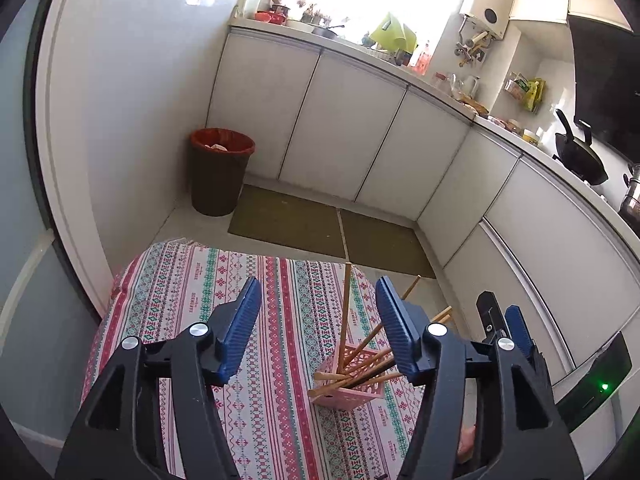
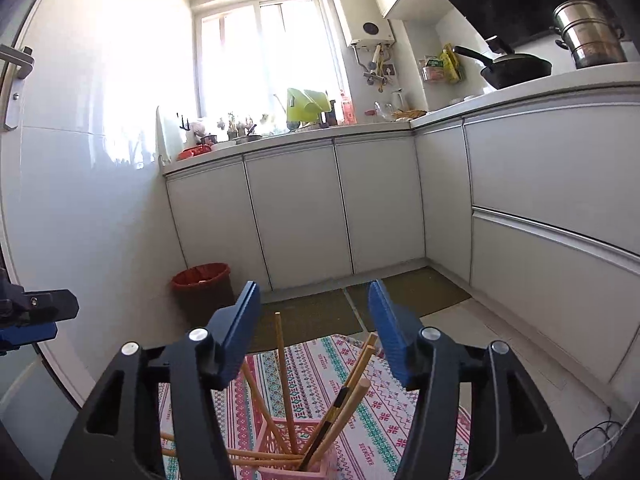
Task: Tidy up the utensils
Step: 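Lower the black chopstick into the pink basket and open the right tool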
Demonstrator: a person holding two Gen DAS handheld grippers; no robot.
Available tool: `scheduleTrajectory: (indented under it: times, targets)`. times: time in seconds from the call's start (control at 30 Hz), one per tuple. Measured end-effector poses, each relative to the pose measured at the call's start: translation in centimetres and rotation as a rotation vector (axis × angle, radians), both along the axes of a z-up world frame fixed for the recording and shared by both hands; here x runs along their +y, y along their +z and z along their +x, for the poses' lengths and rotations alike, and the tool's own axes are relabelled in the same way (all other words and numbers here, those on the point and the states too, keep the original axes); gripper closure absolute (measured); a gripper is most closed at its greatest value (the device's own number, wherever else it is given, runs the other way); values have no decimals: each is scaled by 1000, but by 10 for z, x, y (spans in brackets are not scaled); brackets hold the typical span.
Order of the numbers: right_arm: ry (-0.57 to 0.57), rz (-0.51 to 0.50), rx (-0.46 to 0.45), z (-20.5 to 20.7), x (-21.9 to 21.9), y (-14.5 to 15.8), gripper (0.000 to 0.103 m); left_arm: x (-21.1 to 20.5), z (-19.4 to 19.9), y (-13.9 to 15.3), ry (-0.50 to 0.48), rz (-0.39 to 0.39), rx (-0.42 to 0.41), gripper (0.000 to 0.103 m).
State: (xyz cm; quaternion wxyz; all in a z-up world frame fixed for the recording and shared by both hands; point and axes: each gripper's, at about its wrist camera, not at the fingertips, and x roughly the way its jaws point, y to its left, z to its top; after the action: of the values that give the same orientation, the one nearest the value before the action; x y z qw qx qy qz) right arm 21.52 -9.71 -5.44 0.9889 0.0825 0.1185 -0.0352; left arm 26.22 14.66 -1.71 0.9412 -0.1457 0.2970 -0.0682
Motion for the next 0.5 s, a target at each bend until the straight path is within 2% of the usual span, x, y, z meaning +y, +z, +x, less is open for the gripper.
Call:
scheduleTrajectory:
  times: [0.03,0.1,0.17,0.2,0.3,0.37,0.5]
  targets:
    - [-7,-9,11,-3,-1,1,38,-2,-1,0,0,5,0,40]
    - [-12,-12,30,-9,-4,4,29,-6,-5,0,11,22,-2,26]
    - [-39,-16,58,-15,-9,4,21,-8,-7,-2,12,39,7,22]
    - [-52,-15,71,-18,-12,3,17,-10,-7,-4,9,51,18,16]
    - [-63,3,128,-25,-24,0,8,-16,-9,-10,13,101,44,8]
    - [-64,2,175,-31,-31,-4,7,-23,-10,-16,-9,149,80,7]
    - [-54,-29,272,-48,-45,-15,7,-49,-13,-37,-120,286,172,7]
